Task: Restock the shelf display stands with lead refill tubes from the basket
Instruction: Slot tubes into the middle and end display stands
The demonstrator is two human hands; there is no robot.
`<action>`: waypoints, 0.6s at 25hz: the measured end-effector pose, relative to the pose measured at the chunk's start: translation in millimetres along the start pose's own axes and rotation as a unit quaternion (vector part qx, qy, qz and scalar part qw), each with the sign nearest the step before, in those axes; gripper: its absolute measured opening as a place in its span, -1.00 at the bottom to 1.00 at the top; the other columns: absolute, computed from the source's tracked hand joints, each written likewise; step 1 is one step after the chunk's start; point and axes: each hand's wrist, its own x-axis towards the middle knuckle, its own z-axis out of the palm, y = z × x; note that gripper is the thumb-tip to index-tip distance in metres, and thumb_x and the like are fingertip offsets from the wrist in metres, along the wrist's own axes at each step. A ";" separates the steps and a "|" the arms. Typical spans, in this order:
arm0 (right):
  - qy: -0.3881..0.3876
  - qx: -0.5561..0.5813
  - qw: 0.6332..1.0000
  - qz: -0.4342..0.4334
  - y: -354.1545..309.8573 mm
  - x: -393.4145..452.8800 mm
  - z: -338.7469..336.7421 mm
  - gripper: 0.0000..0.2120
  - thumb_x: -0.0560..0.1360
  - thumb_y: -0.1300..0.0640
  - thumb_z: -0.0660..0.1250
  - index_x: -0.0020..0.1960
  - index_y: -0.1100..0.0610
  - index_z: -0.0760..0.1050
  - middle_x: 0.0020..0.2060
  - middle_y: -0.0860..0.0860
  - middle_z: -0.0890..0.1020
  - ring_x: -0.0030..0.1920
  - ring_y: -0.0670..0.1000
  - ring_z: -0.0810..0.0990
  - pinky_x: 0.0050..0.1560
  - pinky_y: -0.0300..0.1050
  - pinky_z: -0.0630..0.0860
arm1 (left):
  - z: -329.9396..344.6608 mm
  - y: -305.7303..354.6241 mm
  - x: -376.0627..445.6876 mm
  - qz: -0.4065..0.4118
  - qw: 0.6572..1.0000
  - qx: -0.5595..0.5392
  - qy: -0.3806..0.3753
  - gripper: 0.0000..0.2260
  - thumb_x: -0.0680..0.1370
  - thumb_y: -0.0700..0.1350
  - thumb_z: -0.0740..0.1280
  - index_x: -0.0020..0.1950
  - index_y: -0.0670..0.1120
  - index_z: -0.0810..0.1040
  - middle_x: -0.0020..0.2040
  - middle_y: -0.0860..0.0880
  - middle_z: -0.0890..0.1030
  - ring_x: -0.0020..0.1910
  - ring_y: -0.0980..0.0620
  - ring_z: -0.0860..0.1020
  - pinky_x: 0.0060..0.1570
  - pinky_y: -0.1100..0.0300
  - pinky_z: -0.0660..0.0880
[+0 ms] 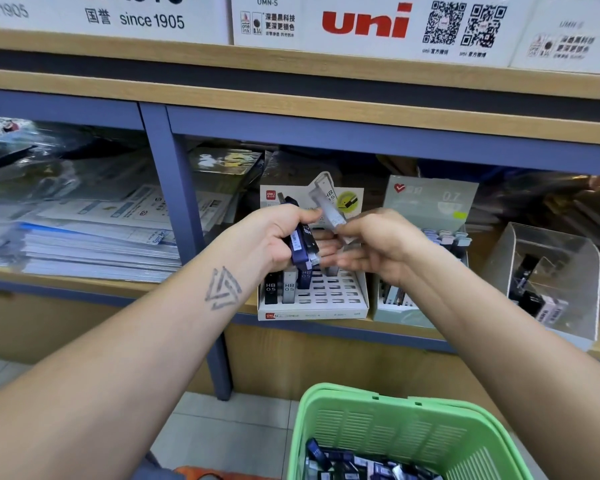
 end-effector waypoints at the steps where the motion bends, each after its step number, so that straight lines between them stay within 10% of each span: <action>1: 0.034 -0.019 0.999 -0.015 -1.0 3.5 -6.8 -0.84 0.60 0.32 0.32 0.18 0.30 0.52 -0.11 0.28 0.70 -0.21 0.22 0.74 -0.41 -0.14 0.63 | -1.0 1.0 0.4 -0.008 1.000 -0.002 0.005 -0.81 0.65 -0.18 0.28 0.08 -0.32 0.54 -0.04 -0.31 0.67 0.03 -0.19 0.68 -0.03 -0.05 0.62; 5: 0.131 -0.270 0.943 -0.144 -13.2 9.2 -41.8 -0.84 0.59 0.30 0.33 0.08 0.14 0.66 -0.25 0.05 0.65 -0.37 -0.05 0.59 -0.34 -0.31 0.57 | -4.7 4.6 3.4 -0.026 0.999 -0.018 0.025 -0.88 0.59 -0.22 0.35 -0.13 -0.20 0.51 -0.45 -0.10 0.52 -0.56 0.05 0.50 -0.53 0.29 0.48; 10: 0.078 -0.521 0.821 -0.222 -6.7 23.5 -42.4 -0.83 0.47 0.21 0.51 0.04 0.10 0.60 -0.11 0.02 0.62 -0.08 0.04 0.62 -0.13 -0.18 0.50 | -4.5 2.6 2.2 -0.024 0.998 -0.055 0.034 -0.89 0.53 -0.32 0.24 -0.20 -0.20 0.44 -0.38 -0.14 0.51 -0.44 -0.01 0.50 -0.42 0.22 0.49; 15: 0.080 -0.515 0.813 -0.261 21.6 36.6 -35.7 -0.84 0.44 0.24 0.52 -0.01 0.06 0.64 -0.10 0.07 0.68 -0.04 0.11 0.66 0.04 0.02 0.62 | -3.5 2.5 -5.6 0.003 0.998 -0.069 -0.007 -0.85 0.60 -0.39 0.13 0.10 -0.39 0.46 -0.21 -0.33 0.66 -0.27 -0.19 0.66 -0.24 -0.02 0.66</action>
